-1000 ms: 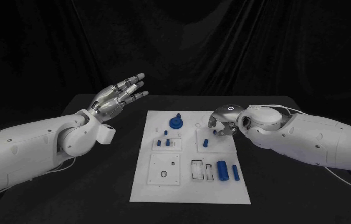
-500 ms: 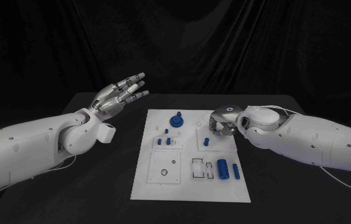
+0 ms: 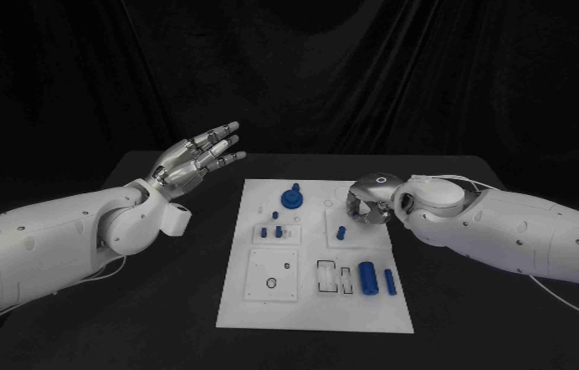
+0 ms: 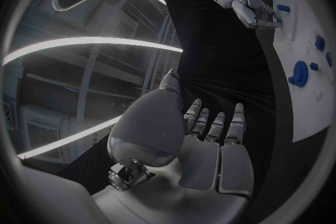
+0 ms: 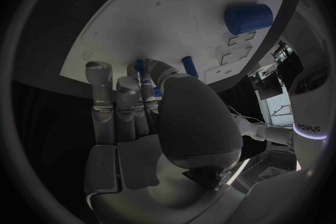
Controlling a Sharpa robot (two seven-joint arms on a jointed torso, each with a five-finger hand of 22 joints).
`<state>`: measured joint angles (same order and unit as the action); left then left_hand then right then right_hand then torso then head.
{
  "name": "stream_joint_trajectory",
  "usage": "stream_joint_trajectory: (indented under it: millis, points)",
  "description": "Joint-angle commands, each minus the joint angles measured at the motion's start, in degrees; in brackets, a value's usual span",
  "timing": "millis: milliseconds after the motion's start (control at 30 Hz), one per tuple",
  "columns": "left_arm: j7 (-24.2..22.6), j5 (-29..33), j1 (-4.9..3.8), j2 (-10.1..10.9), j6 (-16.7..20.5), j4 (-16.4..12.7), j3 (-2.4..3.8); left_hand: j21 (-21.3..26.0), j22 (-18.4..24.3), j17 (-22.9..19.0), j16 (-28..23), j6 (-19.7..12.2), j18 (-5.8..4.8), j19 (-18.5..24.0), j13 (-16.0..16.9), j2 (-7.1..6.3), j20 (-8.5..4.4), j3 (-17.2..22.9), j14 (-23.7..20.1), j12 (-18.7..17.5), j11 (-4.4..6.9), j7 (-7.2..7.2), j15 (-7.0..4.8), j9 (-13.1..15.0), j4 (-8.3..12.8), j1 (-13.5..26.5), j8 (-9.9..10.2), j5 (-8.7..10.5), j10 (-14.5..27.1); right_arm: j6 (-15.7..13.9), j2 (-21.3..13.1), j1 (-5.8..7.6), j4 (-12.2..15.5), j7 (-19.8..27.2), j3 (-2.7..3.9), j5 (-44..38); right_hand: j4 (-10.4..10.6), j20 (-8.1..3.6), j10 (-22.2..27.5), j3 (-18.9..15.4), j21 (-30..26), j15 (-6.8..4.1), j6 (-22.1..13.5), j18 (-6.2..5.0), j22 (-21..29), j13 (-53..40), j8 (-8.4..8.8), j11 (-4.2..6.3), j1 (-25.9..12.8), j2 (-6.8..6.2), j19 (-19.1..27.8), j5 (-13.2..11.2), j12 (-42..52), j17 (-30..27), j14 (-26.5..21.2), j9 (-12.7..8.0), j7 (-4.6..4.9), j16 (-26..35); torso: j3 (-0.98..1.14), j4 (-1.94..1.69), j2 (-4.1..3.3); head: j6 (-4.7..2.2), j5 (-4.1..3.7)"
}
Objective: Assemble the parts on the task board
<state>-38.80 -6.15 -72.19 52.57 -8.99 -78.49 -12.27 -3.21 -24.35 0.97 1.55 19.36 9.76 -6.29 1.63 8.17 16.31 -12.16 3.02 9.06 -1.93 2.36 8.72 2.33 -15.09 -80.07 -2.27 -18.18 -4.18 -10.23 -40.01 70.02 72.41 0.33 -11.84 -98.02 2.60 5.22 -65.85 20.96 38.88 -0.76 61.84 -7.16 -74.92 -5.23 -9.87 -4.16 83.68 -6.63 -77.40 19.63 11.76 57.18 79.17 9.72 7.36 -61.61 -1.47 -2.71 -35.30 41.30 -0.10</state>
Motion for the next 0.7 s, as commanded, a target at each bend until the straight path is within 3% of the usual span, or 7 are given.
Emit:
stream_joint_trajectory:
  millis: [33, 200, 400, 567, 700]
  points:
    - [-2.8, 0.5, 0.13, -0.1, -0.6, 0.0, 0.05, -0.3, -0.2, 0.1, 0.5, 0.3, 0.66, -0.5, 0.1, 0.02, -0.02, -0.1, 0.6, 0.4, -0.37, 0.29, 0.17, 0.1, 0.4, -0.8, -0.1, -0.3, 0.0, -3.2, -0.7, -0.2, 0.6, 0.7, -0.04, -0.1, -0.2, -0.12, -0.8, 0.5, 0.1, 0.06, 0.5, -0.8, -4.7, -0.1, -0.24, 0.28, 0.8, 0.17, 0.3, -0.4, 0.3, -0.4, -0.4, 0.2, 0.02, 0.4, -0.05, -0.02, 0.03, 0.04, 0.11]
    - [-2.6, 0.5, 0.18, -0.2, -0.5, 0.0, 0.05, -0.5, -0.5, 0.2, 0.9, 0.6, 0.63, -1.1, 0.1, 0.17, 0.08, -0.2, 1.1, 0.7, -0.52, 0.54, 0.43, 0.1, 0.6, -1.3, -0.1, -0.9, -0.2, -6.0, -2.1, 0.34, 2.5, 1.0, -0.03, -0.1, -0.8, -0.27, -1.5, 1.0, 0.4, -0.08, 0.6, -0.77, -4.7, 0.0, -0.14, 0.43, 1.0, 0.08, 0.3, -1.4, 0.2, -0.9, -0.4, 0.5, -0.04, 0.8, -0.06, 0.03, 0.04, 0.24, 0.46]
    - [-2.5, 0.5, 0.19, -0.2, -0.4, 0.1, 0.05, -0.6, -0.8, 0.3, 1.3, 0.9, 0.61, -1.6, 0.2, 0.31, 0.12, -0.3, 1.5, 1.0, -0.61, 0.81, 0.67, 0.1, 0.9, -1.8, -0.2, -1.44, -0.4, -9.0, -3.9, 2.51, 6.0, 1.0, -0.03, -0.1, -1.2, -0.4, -2.1, 1.8, 0.9, -0.18, 0.6, -0.7, -4.8, 0.1, 0.22, 0.5, 1.1, -0.03, 0.2, -3.6, -0.2, -1.3, -0.3, 0.7, -0.04, 1.1, -0.08, -0.07, 0.09, 0.88, 0.79]
    - [-2.4, 0.5, 0.2, -0.1, -0.5, 0.1, 0.05, -0.9, -1.3, 0.4, 1.6, 1.4, 0.6, -2.3, 0.2, 0.58, 0.15, -0.3, 1.8, 1.2, -0.71, 1.29, 0.86, 0.2, 1.4, -2.5, -0.3, -2.37, -0.5, -10.4, -5.5, 5.25, 10.2, 0.5, -0.03, -0.1, -1.3, -0.42, -2.2, 2.0, 1.0, -0.21, 0.4, -0.69, -4.8, 0.2, 0.34, 0.53, 1.2, -0.1, 0.2, -3.8, -0.3, -1.3, -0.2, 0.8, -0.05, 1.1, -0.15, -0.11, 0.11, 1.86, 1.22]
    - [-2.5, 0.5, 0.21, -0.2, -0.4, 0.0, 0.05, -0.9, -1.3, 0.4, 1.7, 1.6, 0.59, -2.5, 0.2, 0.64, 0.16, -0.3, 1.9, 1.3, -0.78, 1.39, 0.91, 0.2, 1.5, -2.7, -0.3, -2.76, -0.6, -9.0, -6.3, 6.85, 14.2, 0.0, -0.03, -0.1, -1.3, -0.43, -2.2, 2.1, 1.0, -0.19, 0.3, -0.7, -4.8, 0.2, 0.53, 0.49, 1.1, -0.19, 0.2, -4.1, -0.4, -1.4, -0.2, 0.8, 0.0, 1.2, -0.2, -0.08, 0.11, 3.06, 1.99]
